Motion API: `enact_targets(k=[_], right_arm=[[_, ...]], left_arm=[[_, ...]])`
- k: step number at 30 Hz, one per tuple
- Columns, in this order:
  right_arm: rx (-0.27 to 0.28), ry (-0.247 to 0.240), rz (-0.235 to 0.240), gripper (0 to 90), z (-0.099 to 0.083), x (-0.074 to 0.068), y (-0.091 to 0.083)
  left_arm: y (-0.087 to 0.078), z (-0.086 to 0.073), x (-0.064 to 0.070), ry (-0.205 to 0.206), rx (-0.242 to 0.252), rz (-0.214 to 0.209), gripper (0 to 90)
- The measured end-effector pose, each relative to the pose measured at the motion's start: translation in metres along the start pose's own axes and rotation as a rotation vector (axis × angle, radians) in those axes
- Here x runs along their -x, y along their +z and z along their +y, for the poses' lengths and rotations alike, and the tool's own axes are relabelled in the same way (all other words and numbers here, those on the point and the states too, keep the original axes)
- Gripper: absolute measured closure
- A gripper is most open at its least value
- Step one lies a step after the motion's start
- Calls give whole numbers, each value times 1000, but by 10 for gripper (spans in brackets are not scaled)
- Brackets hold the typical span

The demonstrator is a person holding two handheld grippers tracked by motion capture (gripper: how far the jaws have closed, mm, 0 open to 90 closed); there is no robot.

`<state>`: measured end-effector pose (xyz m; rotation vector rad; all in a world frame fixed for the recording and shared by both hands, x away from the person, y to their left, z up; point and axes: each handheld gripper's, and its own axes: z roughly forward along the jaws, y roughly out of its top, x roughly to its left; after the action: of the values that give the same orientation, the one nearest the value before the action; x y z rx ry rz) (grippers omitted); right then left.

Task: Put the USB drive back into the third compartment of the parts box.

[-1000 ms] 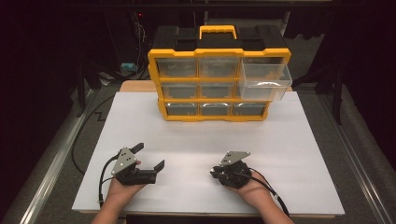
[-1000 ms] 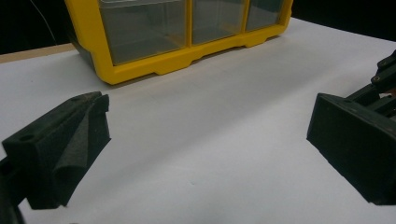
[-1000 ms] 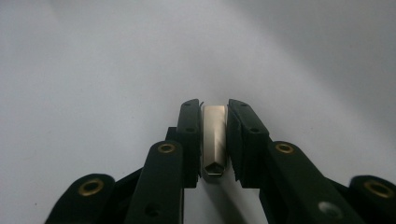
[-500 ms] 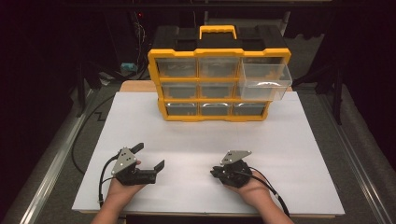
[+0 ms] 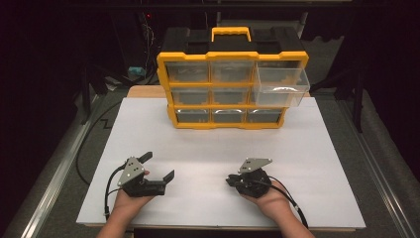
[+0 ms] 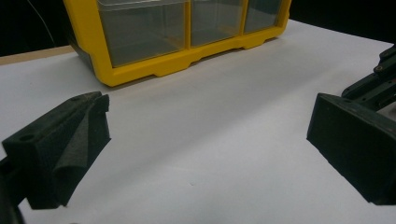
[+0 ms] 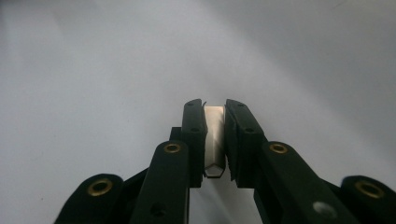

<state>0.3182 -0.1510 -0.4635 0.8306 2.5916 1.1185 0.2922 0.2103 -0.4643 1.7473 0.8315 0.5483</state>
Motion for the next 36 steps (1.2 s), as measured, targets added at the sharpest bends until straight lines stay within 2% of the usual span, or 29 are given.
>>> enact_targets(k=[8, 26, 36], right_arm=[[5, 2, -26, 802, -6, 9, -12], [4, 43, -74, 802, -21, 28, -33], [11, 92, -102, 802, -32, 44, -46]], left_arm=[[0, 0, 0, 1, 1, 0, 4], [0, 0, 1, -1, 4, -6, 4], [1, 0, 0, -3, 4, -10, 4]])
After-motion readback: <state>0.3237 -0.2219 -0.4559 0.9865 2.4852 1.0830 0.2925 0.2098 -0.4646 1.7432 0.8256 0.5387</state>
